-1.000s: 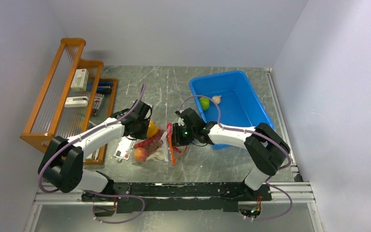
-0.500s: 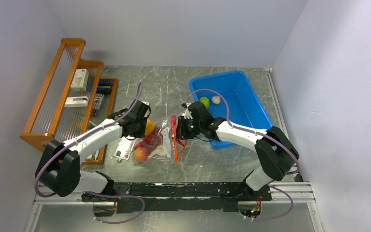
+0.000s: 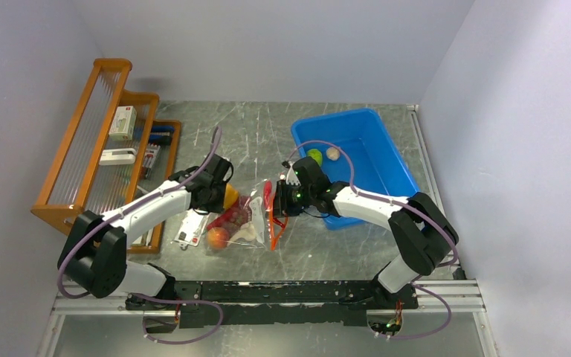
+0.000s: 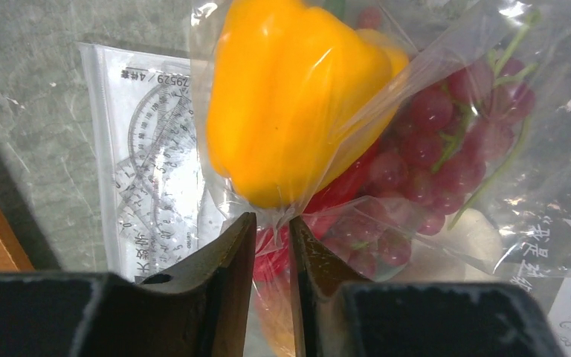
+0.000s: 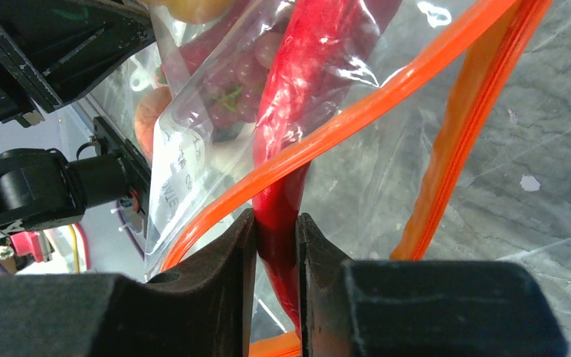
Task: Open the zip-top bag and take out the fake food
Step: Pick up the fake vegetable from the zipper food storage bag.
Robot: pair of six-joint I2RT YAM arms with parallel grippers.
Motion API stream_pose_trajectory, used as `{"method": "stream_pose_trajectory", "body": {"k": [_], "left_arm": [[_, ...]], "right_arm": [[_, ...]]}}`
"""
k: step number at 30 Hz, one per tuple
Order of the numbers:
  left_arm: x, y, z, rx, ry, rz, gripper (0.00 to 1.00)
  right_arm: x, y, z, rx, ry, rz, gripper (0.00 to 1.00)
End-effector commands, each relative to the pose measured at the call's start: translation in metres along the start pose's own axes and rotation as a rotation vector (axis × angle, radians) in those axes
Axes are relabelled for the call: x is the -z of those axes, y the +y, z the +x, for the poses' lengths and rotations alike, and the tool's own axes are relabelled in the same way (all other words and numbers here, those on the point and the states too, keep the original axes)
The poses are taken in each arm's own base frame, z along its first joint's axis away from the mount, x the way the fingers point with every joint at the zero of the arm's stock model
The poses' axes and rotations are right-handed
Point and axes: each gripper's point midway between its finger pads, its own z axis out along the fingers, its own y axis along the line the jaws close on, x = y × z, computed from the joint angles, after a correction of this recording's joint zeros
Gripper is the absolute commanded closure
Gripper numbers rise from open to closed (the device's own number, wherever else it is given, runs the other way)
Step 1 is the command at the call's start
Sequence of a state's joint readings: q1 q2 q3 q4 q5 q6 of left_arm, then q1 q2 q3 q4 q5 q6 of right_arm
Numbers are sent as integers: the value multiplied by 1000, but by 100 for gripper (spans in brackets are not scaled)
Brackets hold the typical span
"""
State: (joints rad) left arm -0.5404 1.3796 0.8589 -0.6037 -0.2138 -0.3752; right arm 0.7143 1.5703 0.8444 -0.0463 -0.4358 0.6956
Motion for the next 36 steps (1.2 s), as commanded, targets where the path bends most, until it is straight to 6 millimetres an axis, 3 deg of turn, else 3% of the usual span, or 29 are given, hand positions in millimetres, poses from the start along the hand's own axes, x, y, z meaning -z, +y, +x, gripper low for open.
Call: {"method": "stream_pose_trajectory", "body": {"k": [1,5,11,23,26,30,36], "left_arm": [[4,-7,-5,3,0,29,65],[9,-4,-10,12,-32,19,69],[10,0,-12,12,-40,0,93],[22,10,-21,33,-104,-37,93],[22,14,-21,34,-105,-58,93],[24,18,-23,40,-115,-78,93],[27,19,-25,46,-136,-81,93]], "right_arm": [[1,0,-3,1,6,-9,80],[3,3,-6,5,6,-14,80],[6,6,-8,13,18,-20,80],[13,7,-10,15,2,0,80],[18,18,-9,39,15,-51,80],[33,47,-8,53,32,-215,80],[41,37,-5,117,74,-136,80]]}}
